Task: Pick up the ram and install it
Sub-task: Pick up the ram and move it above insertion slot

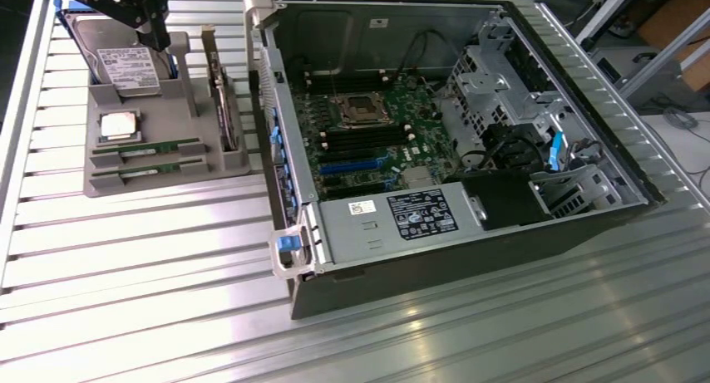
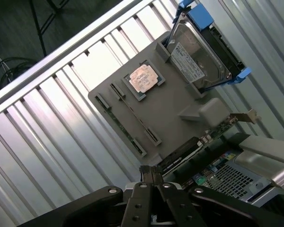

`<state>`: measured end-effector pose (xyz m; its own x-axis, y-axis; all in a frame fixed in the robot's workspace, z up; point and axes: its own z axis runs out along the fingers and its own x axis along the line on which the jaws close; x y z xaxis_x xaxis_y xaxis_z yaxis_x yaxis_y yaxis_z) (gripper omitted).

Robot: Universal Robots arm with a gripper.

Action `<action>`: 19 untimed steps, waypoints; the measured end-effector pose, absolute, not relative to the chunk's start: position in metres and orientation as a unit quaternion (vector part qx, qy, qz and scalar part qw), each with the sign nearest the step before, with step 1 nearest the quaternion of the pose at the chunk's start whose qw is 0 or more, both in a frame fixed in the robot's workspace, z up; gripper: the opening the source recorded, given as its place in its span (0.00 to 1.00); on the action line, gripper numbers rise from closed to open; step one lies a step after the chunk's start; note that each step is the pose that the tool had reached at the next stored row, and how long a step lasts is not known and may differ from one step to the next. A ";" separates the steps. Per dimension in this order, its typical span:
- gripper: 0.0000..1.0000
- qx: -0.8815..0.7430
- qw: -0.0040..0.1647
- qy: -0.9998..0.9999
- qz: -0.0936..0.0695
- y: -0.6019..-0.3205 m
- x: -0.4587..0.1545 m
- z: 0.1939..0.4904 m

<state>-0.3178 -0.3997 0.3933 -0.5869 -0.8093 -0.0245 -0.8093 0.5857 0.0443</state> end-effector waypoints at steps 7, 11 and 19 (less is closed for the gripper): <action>0.11 -0.467 0.000 0.884 0.025 -0.400 -0.318 0.393; 0.11 -0.478 0.000 0.878 0.025 -0.400 -0.318 0.393; 0.11 -0.493 0.000 0.870 0.025 -0.400 -0.318 0.393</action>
<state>-0.3178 -0.3997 0.3933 -0.5143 -0.8572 -0.0245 -0.8572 0.5130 0.0443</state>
